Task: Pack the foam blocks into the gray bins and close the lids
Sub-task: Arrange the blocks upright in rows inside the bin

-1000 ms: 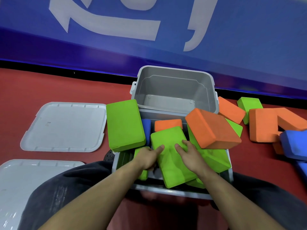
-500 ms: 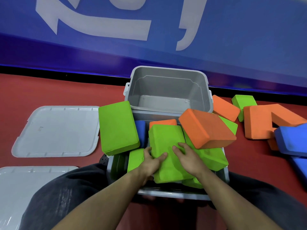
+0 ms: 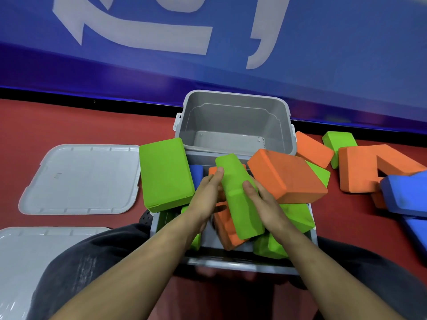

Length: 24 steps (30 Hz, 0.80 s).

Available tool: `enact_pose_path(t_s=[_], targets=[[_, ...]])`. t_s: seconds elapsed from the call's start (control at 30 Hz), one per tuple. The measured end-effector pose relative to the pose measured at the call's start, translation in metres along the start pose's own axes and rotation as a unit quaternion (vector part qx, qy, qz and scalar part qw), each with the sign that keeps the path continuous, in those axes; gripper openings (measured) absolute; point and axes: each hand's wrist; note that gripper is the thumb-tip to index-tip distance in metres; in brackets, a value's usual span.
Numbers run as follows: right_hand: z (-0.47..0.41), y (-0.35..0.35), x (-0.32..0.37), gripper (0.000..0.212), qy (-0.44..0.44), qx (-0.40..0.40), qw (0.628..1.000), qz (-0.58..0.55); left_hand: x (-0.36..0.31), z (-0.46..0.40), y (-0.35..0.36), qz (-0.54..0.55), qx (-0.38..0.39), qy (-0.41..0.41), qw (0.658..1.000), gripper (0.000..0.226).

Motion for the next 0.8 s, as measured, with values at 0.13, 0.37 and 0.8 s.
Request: enact_pose_path(t_s=[0.13,0.37,0.8], targets=[[0.002,0.003,-0.001,0.063,-0.011,0.043,0.999,0.006,-0.008,0.004,-0.006,0.001,0.027,-0.003,1.000,0.056],[0.003,0.005,-0.004,0.068,-0.019,-0.013,0.999,0.029,-0.007,0.009,-0.009,-0.013,0.029,0.022,0.999,0.061],[-0.006,0.006,0.011,0.053,-0.071,-0.053,0.996,0.026,-0.007,0.015,-0.009,-0.012,0.034,0.115,0.993,0.049]])
Point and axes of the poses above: each hand's wrist, its own z-axis away from the middle knuckle, its own y-axis out of the palm, x = y × z, and after that the axes turned 13 degrees about -y, right-handed
